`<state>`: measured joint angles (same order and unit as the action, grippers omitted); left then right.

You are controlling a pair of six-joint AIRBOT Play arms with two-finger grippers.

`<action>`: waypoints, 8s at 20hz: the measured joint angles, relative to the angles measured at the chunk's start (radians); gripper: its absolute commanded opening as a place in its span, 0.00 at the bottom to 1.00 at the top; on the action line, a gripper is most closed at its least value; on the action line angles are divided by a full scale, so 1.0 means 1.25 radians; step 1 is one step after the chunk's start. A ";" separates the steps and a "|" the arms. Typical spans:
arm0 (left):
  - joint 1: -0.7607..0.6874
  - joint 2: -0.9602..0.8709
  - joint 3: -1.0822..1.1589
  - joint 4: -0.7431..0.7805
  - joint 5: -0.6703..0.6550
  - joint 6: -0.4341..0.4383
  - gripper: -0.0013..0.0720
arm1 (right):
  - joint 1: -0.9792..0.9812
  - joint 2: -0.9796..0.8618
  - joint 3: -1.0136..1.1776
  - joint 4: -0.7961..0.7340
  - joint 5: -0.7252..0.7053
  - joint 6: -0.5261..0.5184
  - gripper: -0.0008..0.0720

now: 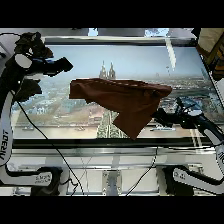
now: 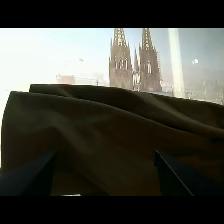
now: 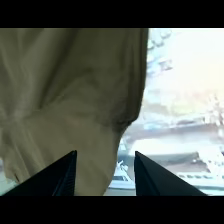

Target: Fold the shirts.

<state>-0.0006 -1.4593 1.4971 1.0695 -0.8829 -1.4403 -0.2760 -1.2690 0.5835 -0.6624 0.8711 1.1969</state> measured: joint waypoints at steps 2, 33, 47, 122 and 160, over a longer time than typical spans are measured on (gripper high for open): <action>0.000 0.000 0.000 0.000 -0.001 0.000 0.97 | -0.001 0.000 0.000 -0.005 -0.014 0.014 0.57; 0.130 -0.264 0.000 -0.134 -0.109 -0.142 0.96 | 0.031 0.068 0.000 0.009 -0.022 0.048 0.06; 0.169 -0.333 0.000 -0.200 -0.215 -0.228 0.81 | 0.028 0.072 0.000 0.010 -0.039 0.051 0.06; 0.051 -0.425 0.306 0.181 0.015 -0.128 0.03 | 0.126 -0.360 0.703 -0.126 -0.303 -0.033 0.05; 0.011 0.122 -0.073 0.278 -0.414 0.031 0.83 | 0.029 0.237 0.315 -0.529 0.281 0.111 0.49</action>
<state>0.0135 -1.3064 1.4059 1.4166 -1.4010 -1.4021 -0.2394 -0.9726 0.9775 -1.3243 1.2224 1.3357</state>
